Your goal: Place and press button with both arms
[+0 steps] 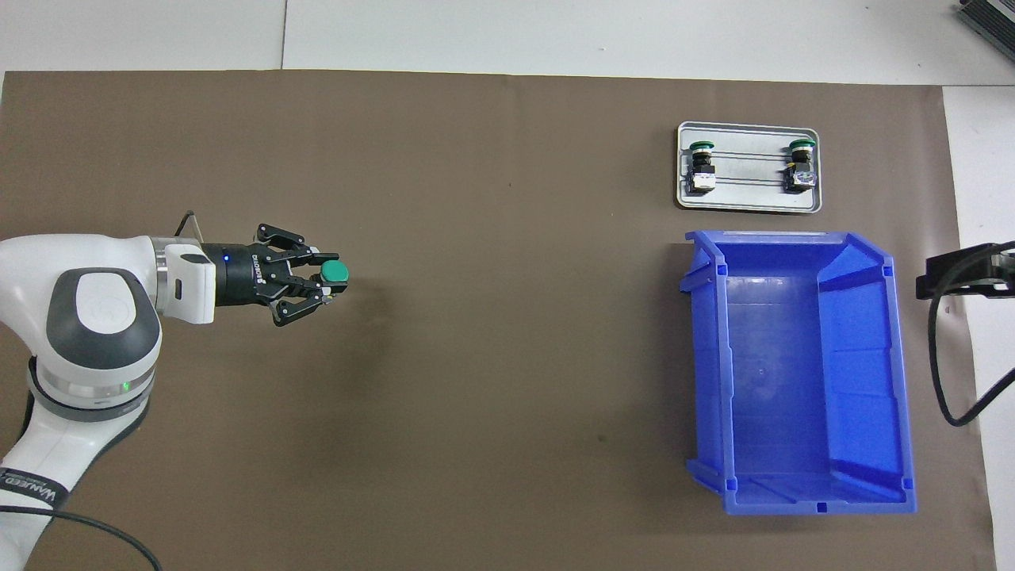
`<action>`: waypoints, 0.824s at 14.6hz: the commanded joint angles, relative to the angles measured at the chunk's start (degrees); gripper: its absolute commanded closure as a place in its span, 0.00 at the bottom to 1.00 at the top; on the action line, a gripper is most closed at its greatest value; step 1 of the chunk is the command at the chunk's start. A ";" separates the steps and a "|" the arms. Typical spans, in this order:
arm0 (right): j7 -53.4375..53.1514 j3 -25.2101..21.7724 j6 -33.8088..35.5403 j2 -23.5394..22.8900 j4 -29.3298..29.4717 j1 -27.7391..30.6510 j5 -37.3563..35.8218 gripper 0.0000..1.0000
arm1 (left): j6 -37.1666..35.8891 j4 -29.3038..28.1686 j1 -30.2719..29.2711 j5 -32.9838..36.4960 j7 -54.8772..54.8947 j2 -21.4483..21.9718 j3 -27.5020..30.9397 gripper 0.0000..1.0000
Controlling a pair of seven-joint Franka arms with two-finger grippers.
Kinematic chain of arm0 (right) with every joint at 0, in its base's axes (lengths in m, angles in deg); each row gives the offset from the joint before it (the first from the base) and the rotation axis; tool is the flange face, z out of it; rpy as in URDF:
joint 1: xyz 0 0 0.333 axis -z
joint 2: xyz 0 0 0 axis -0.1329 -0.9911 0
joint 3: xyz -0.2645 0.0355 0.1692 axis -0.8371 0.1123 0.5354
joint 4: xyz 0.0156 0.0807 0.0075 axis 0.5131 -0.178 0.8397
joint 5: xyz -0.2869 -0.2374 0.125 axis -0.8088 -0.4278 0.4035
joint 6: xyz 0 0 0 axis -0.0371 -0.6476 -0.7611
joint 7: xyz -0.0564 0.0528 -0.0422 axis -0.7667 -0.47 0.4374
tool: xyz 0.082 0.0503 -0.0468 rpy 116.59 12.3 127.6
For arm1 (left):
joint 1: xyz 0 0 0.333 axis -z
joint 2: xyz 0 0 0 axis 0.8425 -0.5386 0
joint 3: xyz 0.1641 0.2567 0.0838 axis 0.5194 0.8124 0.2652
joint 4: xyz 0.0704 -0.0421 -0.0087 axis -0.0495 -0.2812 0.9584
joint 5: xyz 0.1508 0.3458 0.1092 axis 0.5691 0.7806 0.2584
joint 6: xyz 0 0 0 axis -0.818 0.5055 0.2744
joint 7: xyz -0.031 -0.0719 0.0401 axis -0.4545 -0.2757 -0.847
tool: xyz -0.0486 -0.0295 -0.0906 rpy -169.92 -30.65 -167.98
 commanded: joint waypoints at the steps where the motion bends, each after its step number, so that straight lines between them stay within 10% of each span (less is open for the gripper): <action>1: 1.06 -0.12 -2.07 1.02 -1.76 -0.08 0.15 0.00 | 3.26 -8.75 -0.11 -12.79 10.29 4.98 -0.26 1.00; 12: 1.33 -0.12 -2.43 1.64 -2.99 0.36 0.06 0.00 | -14.57 -18.16 0.33 -52.11 45.65 -2.14 -0.26 1.00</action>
